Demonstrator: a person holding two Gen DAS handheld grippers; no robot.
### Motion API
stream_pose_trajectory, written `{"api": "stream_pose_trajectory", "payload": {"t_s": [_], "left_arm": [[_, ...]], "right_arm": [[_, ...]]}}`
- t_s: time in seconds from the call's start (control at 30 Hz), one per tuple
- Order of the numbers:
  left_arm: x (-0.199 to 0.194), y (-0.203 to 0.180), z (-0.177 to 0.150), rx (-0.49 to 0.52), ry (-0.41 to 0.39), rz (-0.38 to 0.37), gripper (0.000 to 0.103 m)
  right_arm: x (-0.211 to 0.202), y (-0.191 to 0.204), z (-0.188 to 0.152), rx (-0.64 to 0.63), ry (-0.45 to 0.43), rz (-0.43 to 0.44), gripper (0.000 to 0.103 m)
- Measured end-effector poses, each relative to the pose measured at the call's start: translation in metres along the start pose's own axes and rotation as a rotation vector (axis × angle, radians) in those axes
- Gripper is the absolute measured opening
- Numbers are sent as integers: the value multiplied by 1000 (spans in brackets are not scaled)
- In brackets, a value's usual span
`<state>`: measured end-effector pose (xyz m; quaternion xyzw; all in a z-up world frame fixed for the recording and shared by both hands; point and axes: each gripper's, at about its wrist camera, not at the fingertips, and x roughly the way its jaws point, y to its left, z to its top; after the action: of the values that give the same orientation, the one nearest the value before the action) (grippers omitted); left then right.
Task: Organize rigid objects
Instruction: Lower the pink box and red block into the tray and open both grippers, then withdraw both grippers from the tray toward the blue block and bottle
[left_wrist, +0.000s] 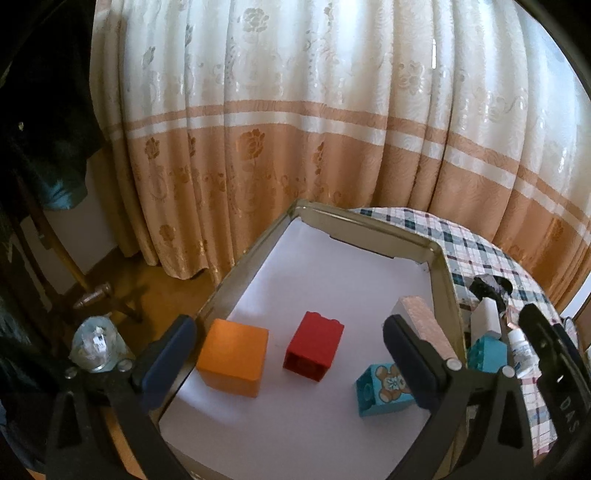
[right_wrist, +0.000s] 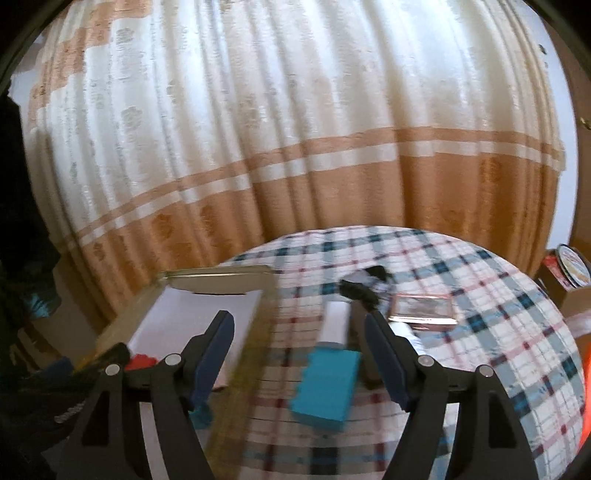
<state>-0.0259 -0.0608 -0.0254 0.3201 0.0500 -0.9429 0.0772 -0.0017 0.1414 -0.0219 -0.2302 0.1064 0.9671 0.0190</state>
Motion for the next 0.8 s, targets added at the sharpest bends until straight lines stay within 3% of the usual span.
{"api": "stream_pose_trajectory", "payload": {"t_s": [0.43,0.63,0.8], "left_arm": [[-11,-23,-14,54,-4,-1,102],[-29,-36,-26,57,-86,2,102],[-33,-49,-34,86,-91,-5,102]], "right_arm": [[-11,-26,-7,-2,-19,-99,75],[-16,-35,-7,14,-14,-110,75],[-23,-46,-8,0,-26,-153,75]]}}
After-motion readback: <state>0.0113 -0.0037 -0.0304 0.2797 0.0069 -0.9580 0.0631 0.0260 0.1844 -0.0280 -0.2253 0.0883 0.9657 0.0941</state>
